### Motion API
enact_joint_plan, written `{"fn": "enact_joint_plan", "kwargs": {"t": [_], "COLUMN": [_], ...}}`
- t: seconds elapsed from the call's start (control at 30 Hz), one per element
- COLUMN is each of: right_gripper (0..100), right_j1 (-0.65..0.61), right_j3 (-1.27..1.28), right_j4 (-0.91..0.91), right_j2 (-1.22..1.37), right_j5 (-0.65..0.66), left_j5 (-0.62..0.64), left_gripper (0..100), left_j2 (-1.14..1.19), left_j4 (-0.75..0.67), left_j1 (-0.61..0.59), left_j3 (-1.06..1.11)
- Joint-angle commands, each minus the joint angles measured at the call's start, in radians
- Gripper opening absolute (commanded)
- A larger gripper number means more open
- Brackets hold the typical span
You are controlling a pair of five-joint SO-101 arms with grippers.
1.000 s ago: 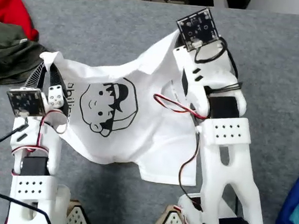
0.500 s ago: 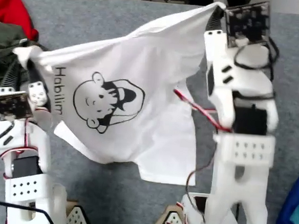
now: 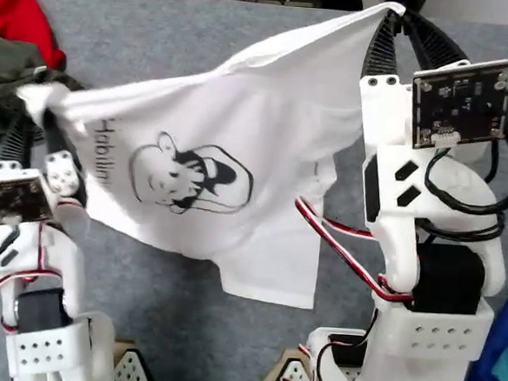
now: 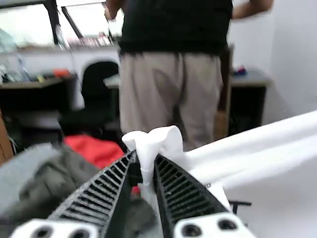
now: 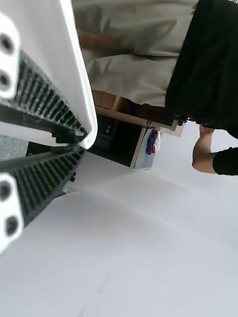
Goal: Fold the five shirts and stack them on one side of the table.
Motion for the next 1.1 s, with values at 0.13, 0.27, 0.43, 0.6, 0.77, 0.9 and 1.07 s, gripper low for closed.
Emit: {"fn": "enact_joint_plan", "kwargs": {"t": [0.13, 0.27, 0.43, 0.6, 0.77, 0.9, 1.07], "right_gripper": [0.5, 0.5, 0.5, 0.5, 0.5, 0.5, 0.5], "right_j1": [-0.015, -0.015, -0.048, -0.104, -0.127, -0.127, -0.125], "right_j3": [0.117, 0.245, 0.395, 0.555, 0.673, 0.771, 0.851], "right_j4": [0.003, -0.006, -0.008, -0.009, -0.058, -0.170, -0.313], "right_j2": [-0.028, -0.027, -0.027, -0.028, -0.028, -0.028, 0.019], "right_j5": [-0.005, -0.003, -0.006, -0.011, -0.011, -0.011, -0.015], "left_j5": [-0.006, -0.008, -0.003, 0.083, 0.186, 0.298, 0.330], "left_gripper": [2, 2, 10, 17, 16, 16, 10], "left_j2": [-0.045, -0.045, -0.045, -0.044, 0.048, 0.309, 0.765], "left_j4": [0.353, 0.482, 0.605, 0.658, 0.755, 0.807, 1.069], "left_j1": [0.103, 0.106, 0.106, 0.106, 0.129, 0.126, 0.137], "left_j3": [-0.057, -0.058, -0.060, -0.071, -0.195, -0.419, -0.755]}}
